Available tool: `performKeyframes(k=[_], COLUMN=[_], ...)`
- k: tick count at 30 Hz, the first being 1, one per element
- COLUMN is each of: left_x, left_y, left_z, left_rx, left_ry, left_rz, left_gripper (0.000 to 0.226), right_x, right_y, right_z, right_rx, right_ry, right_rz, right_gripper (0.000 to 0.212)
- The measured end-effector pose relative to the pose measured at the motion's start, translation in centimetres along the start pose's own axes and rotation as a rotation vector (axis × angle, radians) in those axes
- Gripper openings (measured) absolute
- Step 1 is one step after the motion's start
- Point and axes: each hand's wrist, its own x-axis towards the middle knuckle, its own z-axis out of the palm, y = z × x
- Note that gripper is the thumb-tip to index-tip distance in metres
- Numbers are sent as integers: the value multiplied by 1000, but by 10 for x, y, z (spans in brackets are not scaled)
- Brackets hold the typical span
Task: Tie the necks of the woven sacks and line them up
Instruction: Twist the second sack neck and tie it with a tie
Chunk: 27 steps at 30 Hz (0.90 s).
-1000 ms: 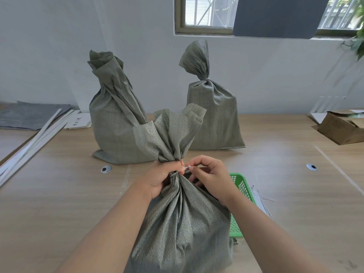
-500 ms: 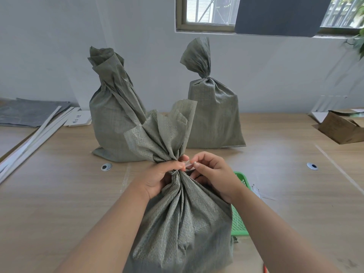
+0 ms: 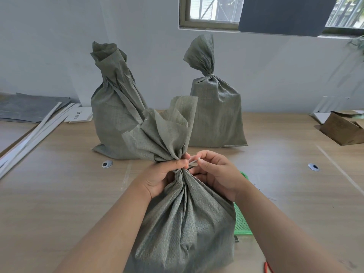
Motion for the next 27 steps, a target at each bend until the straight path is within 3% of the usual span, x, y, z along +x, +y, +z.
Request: performKeyframes(k=[13,27], left_x=[1,4], left_y=[5,4], left_z=[10,10], left_rx=[215,271], left_ry=[52,65], left_rz=[95,115], left_gripper=[6,7], right_x=[-3,-6], right_y=[7,11], right_z=[7,11], right_rx=[-2,-232], right_ry=[143,218], right_rz=[-81,-227], right_gripper=[11,4])
